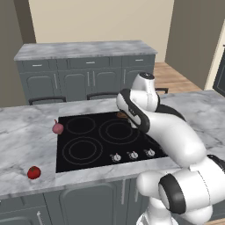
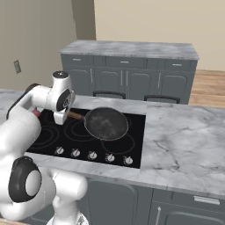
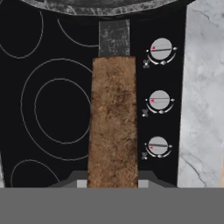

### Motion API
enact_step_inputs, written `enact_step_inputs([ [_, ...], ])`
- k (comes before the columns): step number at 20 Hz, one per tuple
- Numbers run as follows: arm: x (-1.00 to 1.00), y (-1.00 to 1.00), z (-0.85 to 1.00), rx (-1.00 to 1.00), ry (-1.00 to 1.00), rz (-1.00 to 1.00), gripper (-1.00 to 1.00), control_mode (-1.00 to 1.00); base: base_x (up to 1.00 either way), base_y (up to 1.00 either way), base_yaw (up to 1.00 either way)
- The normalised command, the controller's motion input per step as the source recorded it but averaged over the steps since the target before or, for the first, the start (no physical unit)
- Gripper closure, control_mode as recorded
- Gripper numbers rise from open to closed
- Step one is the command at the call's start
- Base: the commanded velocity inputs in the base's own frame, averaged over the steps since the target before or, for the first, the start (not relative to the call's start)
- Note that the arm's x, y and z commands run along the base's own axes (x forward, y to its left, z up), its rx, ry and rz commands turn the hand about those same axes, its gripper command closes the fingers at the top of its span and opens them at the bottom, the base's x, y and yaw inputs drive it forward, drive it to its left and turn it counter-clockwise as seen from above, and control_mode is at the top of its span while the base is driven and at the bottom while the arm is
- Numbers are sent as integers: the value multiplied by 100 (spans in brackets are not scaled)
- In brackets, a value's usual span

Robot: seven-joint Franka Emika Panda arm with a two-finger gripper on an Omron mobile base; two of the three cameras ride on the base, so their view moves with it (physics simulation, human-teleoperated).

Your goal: Place the pan on the front right burner on the stove. Then place the tomato and the onion in the pan and turn on the front right burner.

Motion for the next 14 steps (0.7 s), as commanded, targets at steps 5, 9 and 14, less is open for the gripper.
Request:
enact_step_inputs([
  [5,17,-4,-29,-3,0,1,100,-100,0,0,0],
  [9,22,-7,-38,-3,3,0,100,-100,0,0,0],
  [14,20,-16,-37,0,3,0,100,-100,0,0,0],
])
